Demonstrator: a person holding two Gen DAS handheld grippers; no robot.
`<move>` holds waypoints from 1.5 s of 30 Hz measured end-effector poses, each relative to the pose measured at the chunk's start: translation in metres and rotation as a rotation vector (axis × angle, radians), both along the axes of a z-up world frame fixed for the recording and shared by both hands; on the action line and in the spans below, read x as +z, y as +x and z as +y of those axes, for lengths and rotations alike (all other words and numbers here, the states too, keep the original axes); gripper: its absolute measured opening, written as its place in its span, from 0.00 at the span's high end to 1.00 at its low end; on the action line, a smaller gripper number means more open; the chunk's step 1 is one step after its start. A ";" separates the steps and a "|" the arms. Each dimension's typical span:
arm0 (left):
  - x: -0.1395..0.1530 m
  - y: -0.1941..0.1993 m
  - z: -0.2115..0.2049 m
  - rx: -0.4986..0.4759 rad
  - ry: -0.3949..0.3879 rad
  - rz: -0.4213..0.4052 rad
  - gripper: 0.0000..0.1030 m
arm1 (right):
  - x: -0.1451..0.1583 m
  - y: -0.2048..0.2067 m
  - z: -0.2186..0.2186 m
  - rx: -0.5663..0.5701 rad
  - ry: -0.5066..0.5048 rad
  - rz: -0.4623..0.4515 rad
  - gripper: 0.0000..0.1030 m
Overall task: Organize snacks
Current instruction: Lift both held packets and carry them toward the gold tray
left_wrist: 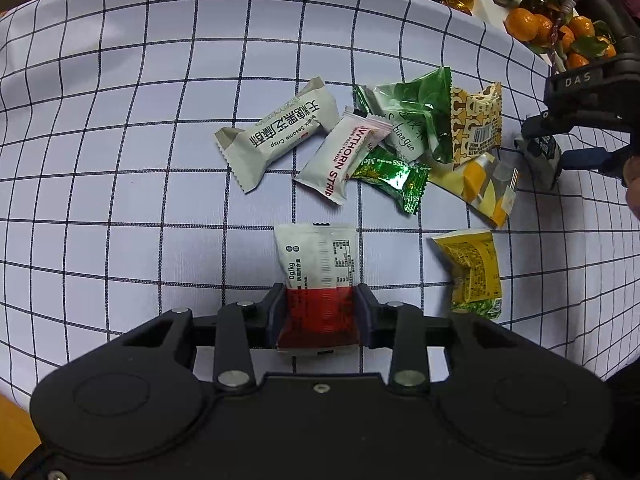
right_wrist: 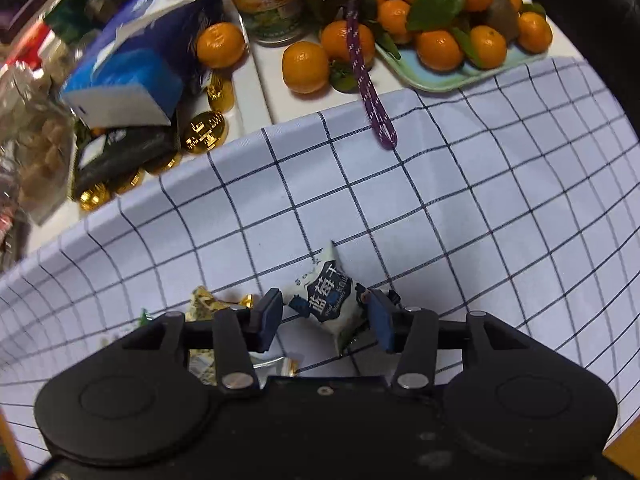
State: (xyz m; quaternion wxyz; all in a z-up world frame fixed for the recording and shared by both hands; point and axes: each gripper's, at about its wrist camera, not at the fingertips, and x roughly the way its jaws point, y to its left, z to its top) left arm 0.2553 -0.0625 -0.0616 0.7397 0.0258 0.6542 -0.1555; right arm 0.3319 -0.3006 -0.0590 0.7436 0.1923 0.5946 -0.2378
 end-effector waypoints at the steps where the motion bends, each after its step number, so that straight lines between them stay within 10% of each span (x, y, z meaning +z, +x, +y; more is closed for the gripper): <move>1: 0.001 0.000 0.002 0.004 -0.007 0.003 0.58 | -0.002 0.000 0.002 0.012 -0.028 -0.001 0.50; 28: 0.022 0.000 0.017 0.048 -0.040 -0.020 0.60 | -0.012 -0.020 -0.027 -0.099 0.175 0.063 0.50; 45: 0.065 -0.049 0.047 0.063 -0.077 -0.069 0.60 | 0.090 -0.109 -0.014 -0.036 0.076 -0.185 0.50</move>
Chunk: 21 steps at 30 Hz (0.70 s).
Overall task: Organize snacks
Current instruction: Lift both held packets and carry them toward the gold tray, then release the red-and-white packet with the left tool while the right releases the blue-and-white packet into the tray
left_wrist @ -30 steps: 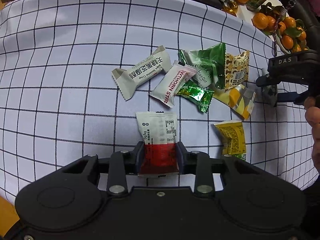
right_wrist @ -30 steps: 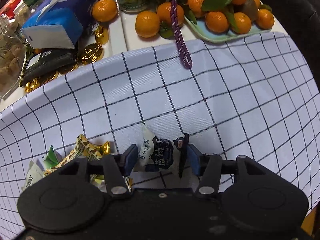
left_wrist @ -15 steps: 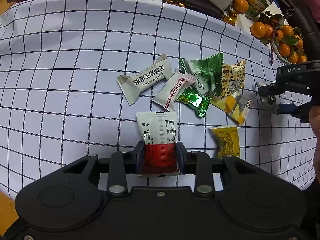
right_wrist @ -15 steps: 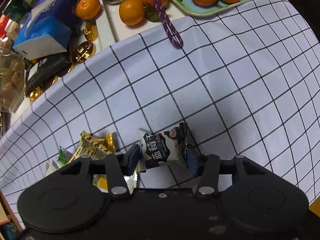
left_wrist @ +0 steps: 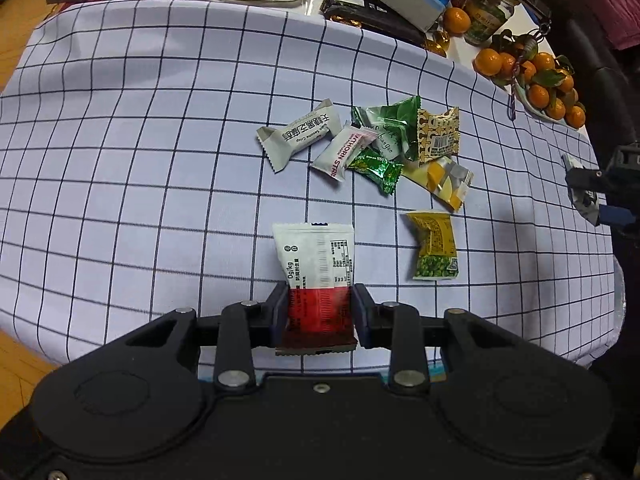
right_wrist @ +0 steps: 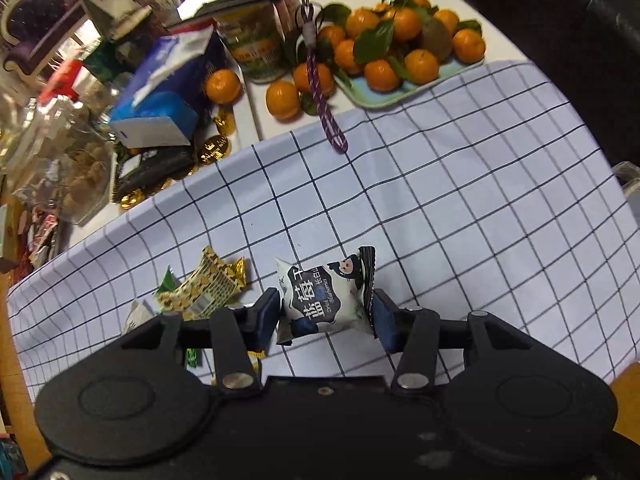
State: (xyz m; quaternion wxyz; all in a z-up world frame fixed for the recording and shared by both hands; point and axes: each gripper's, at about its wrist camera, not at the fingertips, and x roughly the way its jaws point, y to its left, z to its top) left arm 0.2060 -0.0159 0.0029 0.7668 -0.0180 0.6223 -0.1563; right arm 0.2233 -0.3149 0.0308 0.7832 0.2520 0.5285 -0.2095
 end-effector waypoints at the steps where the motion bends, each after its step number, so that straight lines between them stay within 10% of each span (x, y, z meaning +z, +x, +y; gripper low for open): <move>1: 0.003 -0.007 0.003 0.013 -0.011 -0.010 0.60 | 0.006 -0.010 0.004 0.009 -0.014 -0.019 0.50; 11: 0.019 -0.085 0.032 0.117 0.006 -0.034 0.60 | 0.027 -0.143 0.062 0.057 -0.045 -0.120 0.50; 21: 0.018 -0.159 0.034 0.088 0.080 -0.062 0.59 | -0.003 -0.232 0.103 0.045 0.082 0.025 0.50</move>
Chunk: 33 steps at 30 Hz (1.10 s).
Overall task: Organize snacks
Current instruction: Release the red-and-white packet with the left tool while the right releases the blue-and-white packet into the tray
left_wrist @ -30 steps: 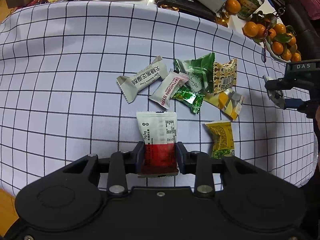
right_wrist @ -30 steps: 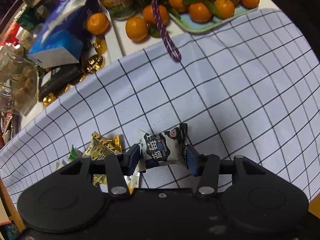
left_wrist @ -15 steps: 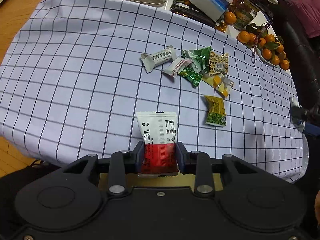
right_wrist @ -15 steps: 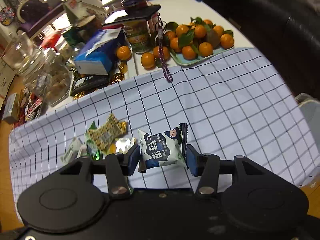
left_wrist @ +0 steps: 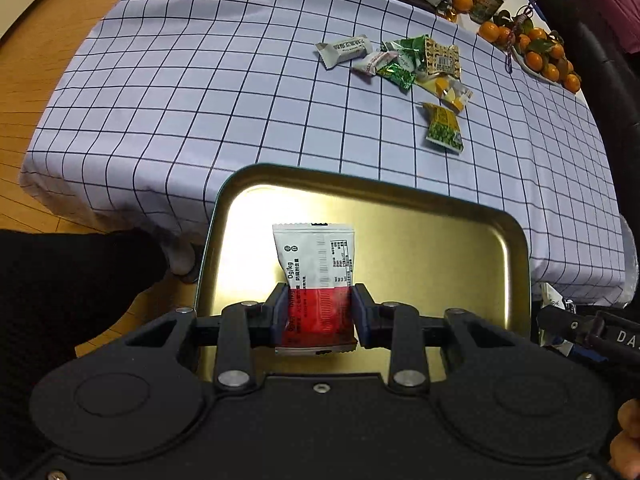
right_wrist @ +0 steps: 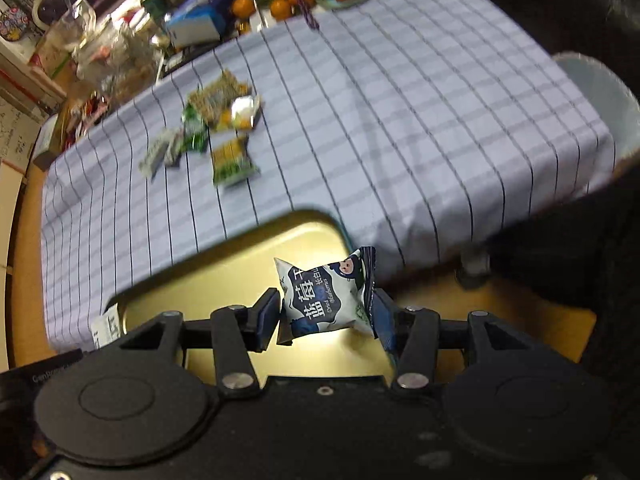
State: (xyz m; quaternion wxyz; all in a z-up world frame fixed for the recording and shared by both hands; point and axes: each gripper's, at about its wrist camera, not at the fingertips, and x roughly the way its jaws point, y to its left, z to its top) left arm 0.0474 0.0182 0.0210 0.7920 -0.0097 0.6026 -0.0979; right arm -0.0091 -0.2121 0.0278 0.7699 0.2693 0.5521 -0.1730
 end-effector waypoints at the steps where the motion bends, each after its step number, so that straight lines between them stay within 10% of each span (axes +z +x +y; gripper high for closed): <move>1: -0.001 -0.005 0.000 -0.004 0.014 -0.008 0.59 | -0.002 -0.005 0.004 0.003 0.005 0.005 0.50; 33: -0.022 -0.043 0.004 -0.016 0.050 0.020 0.59 | -0.021 -0.022 0.045 0.184 -0.017 0.079 0.50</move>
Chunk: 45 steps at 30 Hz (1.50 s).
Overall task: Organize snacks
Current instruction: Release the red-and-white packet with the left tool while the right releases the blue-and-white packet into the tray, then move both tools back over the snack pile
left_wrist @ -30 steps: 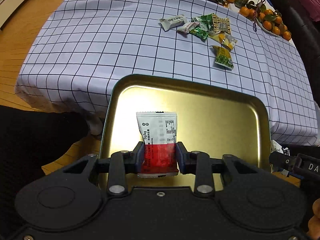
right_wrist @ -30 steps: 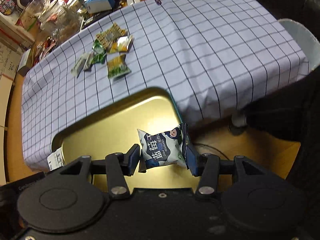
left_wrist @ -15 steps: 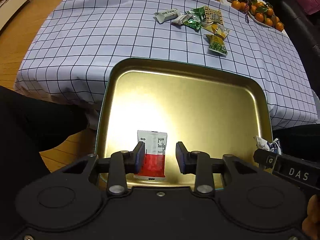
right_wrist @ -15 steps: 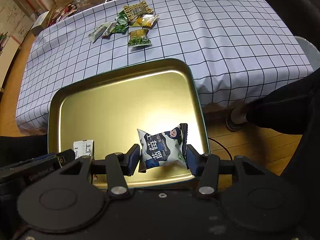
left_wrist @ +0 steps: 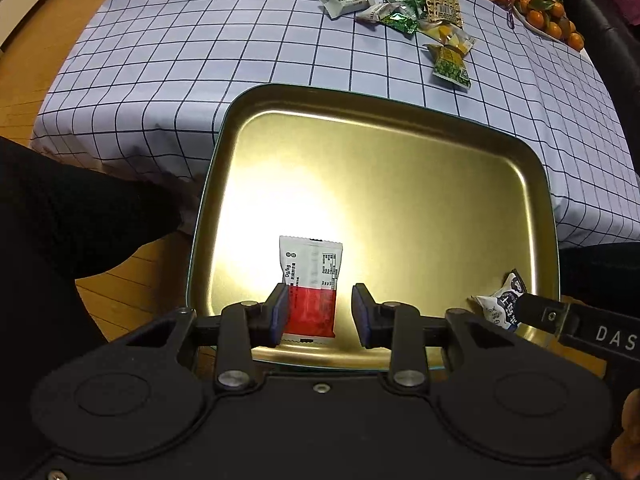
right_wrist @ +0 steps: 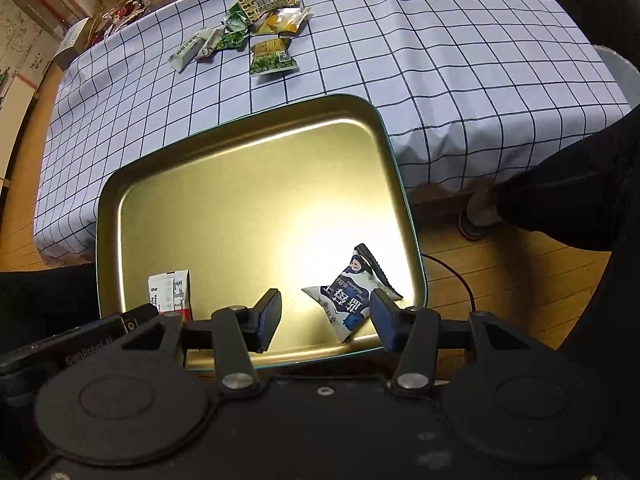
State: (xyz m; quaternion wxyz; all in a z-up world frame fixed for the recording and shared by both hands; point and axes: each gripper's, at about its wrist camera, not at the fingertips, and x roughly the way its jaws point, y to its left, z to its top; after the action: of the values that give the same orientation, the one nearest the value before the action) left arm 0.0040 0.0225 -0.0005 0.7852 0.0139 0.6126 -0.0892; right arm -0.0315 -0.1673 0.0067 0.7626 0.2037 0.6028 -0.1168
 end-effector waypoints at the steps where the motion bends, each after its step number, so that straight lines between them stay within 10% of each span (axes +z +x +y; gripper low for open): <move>1: 0.000 0.000 0.000 -0.001 0.002 0.001 0.59 | 0.000 0.001 0.000 0.000 0.001 0.003 0.50; 21: 0.002 0.032 -0.006 -0.008 0.066 0.053 0.59 | -0.007 0.023 -0.004 0.029 0.011 0.084 0.50; 45: 0.025 0.189 -0.051 -0.051 0.085 0.055 0.59 | 0.006 0.179 -0.082 -0.081 0.066 0.210 0.50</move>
State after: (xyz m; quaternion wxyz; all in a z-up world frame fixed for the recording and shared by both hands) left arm 0.1931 -0.0288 0.0245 0.7642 0.0603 0.6366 -0.0836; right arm 0.1470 -0.2496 0.0127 0.6827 0.2393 0.6743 -0.1483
